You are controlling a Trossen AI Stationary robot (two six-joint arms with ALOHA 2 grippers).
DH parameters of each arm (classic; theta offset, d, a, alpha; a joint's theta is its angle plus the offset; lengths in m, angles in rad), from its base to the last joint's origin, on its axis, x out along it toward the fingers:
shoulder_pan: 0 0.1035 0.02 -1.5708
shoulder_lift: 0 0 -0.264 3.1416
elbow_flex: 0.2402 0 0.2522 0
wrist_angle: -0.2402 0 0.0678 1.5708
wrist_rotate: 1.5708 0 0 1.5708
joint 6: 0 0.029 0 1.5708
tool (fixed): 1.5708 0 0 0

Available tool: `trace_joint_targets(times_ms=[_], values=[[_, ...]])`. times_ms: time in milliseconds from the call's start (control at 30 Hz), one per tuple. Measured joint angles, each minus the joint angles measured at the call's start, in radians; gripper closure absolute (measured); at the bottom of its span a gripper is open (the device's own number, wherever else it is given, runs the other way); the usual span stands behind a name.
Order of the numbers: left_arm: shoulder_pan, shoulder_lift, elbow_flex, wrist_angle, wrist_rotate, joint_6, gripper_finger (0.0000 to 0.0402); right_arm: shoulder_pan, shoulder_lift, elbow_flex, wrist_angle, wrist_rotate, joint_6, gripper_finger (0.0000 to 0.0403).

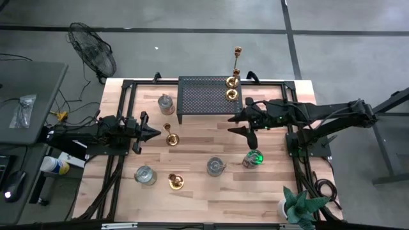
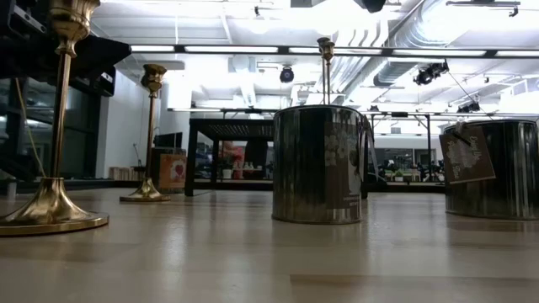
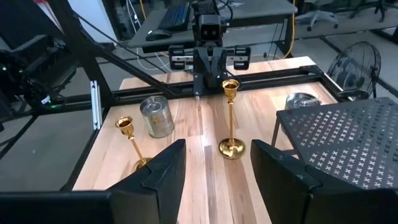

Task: Pick & Place candle stick holders
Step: Put the orange scented candle on the shelf

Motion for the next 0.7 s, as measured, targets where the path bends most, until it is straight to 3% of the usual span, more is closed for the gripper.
trace_joint_targets(times_ms=[700], values=[[0.000,0.000,0.000,0.000,0.000,0.000,0.0401,0.000,-0.001,0.000,0.067,0.006,-0.004,0.0229]])
